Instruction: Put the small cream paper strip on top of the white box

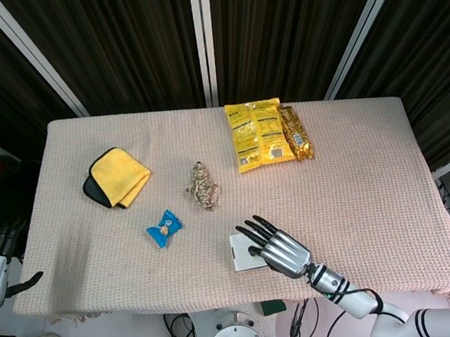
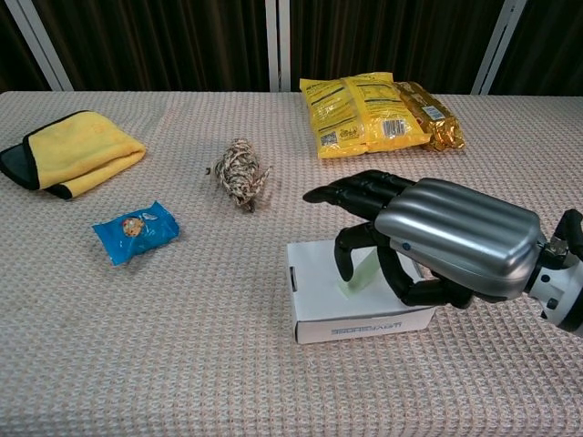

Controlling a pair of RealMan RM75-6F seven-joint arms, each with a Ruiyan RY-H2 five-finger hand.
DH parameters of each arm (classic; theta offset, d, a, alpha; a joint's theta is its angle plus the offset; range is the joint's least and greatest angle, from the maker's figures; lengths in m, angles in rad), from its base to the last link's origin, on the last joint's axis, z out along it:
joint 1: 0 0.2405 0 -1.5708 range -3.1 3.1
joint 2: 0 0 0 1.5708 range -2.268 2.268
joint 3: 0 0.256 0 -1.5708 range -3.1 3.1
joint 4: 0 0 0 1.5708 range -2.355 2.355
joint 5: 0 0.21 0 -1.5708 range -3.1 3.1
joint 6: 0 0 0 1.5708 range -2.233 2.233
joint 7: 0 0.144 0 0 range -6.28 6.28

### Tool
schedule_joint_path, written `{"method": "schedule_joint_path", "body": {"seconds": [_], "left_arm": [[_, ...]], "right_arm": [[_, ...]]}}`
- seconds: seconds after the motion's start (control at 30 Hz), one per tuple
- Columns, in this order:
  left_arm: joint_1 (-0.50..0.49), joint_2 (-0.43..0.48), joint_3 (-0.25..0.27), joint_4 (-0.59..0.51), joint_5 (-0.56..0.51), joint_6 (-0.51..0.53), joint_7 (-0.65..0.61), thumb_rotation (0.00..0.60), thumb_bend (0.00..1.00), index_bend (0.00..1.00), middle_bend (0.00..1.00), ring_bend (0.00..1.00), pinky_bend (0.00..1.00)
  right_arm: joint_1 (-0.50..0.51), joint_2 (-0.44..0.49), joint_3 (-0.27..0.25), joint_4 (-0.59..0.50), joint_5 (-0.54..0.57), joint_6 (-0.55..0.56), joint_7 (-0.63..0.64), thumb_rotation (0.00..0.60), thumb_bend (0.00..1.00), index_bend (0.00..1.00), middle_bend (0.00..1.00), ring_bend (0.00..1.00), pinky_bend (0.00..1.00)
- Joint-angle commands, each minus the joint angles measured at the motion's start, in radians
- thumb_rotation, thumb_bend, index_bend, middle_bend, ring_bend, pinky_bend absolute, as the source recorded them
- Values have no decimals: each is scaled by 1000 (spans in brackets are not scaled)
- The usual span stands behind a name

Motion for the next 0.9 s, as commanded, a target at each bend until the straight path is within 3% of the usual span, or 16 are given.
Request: {"method": "schedule_joint_path", "body": {"seconds": [0.03, 0.9], "left_arm": [[1, 0, 0, 0, 0, 2, 0, 600, 44, 84, 68, 31, 94], [3, 5, 1, -7, -2, 1, 5, 600, 44, 84, 68, 31, 94]], "right_arm": [[5, -3, 1, 0, 5, -13, -3, 600, 1000, 462, 0, 0, 0], [12, -38, 1, 25, 29, -41, -11, 600, 1000, 457, 0, 0, 0]]}}
